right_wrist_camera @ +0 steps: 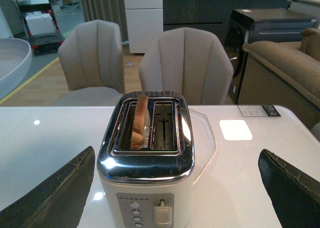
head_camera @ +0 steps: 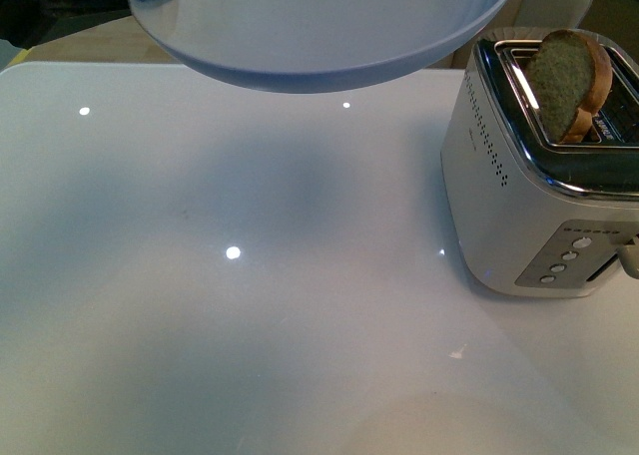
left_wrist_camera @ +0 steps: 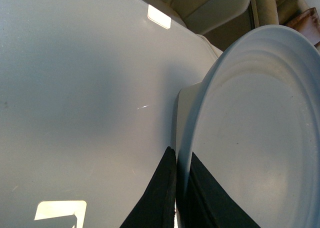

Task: Left arm holds plate, right arm toasts bread

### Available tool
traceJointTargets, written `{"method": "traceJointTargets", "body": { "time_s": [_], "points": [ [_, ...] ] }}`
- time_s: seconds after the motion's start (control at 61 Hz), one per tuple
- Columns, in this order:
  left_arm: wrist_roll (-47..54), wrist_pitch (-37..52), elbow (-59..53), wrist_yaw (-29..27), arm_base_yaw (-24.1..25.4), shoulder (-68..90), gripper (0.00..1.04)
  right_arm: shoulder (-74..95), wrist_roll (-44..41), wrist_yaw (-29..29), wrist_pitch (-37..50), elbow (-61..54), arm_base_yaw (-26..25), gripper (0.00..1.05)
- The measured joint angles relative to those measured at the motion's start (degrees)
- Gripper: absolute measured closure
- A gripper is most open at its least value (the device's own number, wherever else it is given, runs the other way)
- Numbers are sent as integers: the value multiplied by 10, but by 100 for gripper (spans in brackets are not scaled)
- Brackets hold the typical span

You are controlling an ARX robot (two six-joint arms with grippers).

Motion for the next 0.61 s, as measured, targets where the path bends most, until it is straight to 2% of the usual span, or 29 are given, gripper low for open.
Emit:
{"method": "traceJointTargets", "body": {
  "time_s": [0.23, 0.607],
  "points": [
    [24, 8, -4, 14, 36, 10, 102, 0, 0, 0, 0, 0, 0, 9],
    [94, 52, -40, 91, 195, 61, 102, 0, 0, 0, 0, 0, 0, 9]
  ]
}}
